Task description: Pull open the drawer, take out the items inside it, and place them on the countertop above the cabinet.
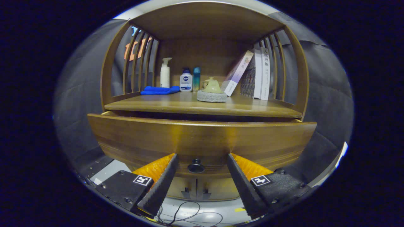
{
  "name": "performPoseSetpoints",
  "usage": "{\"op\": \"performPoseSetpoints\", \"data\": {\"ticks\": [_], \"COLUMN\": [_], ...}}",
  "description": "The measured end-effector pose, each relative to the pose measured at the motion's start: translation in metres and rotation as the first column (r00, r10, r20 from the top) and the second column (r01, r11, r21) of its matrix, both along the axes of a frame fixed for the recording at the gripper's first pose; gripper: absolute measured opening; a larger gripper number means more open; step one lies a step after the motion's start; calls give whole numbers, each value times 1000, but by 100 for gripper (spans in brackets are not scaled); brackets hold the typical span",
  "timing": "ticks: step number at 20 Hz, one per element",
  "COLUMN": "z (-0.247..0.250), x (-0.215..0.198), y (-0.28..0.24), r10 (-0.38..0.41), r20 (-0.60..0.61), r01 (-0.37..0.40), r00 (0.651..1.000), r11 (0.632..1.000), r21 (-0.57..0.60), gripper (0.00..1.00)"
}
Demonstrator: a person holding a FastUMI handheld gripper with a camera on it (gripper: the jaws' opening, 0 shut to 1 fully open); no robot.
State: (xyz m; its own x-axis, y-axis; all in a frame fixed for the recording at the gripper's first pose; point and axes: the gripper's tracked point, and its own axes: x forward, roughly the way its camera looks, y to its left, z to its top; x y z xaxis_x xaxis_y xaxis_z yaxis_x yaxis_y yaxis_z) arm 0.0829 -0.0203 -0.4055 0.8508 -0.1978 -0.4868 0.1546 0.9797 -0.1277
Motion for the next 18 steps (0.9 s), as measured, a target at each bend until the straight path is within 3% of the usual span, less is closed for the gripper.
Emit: {"op": "performPoseSetpoints", "data": {"ticks": [18], "z": [-10], "x": [44], "y": [-8], "r10": [-29], "r20": [-2], "r01": [29], "r00": [1000], "r11": [997], "r21": [-66], "gripper": [98]}}
